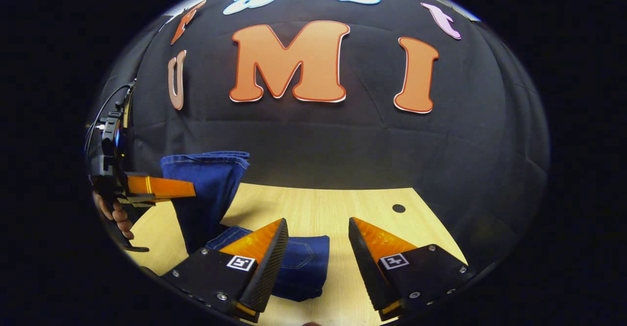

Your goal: Grasp the waist and the cuffs of the jeans and fold them to make the two legs overlap; first hold the waist and fold one-third of the jeans toward the cuffs, then hold the cuffs and fold the remaining one-third in the same direction to finish folding.

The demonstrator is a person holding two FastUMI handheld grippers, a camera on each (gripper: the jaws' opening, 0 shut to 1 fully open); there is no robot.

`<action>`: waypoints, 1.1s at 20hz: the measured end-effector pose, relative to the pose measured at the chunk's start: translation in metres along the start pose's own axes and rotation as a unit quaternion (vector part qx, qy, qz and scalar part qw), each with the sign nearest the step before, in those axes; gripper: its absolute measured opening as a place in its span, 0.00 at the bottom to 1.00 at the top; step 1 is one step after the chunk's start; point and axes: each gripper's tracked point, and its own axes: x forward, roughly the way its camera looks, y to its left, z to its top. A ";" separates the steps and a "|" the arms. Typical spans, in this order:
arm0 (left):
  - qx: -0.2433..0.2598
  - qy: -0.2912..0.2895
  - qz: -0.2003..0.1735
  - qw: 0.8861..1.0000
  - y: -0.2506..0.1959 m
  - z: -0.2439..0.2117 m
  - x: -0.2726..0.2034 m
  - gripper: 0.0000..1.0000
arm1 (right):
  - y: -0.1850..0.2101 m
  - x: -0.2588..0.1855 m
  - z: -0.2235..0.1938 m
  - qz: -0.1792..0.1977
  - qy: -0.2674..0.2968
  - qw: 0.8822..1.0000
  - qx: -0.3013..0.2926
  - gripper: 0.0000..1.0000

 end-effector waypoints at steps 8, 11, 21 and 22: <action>0.078 0.130 -0.005 0.988 -0.047 -0.108 0.044 0.06 | -0.034 0.004 -0.008 -0.016 0.005 1.000 0.007 0.78; 0.092 0.148 -0.064 0.983 -0.086 -0.122 0.035 0.33 | -0.041 0.010 -0.008 -0.016 0.006 1.000 0.014 0.78; 0.217 -0.036 -0.025 0.975 -0.088 -0.016 -0.027 0.96 | -0.010 -0.008 0.050 -0.008 -0.078 0.997 0.019 0.85; 0.219 -0.053 -0.015 0.974 -0.086 -0.004 -0.035 0.97 | -0.005 -0.013 0.059 -0.004 -0.092 0.995 0.024 0.90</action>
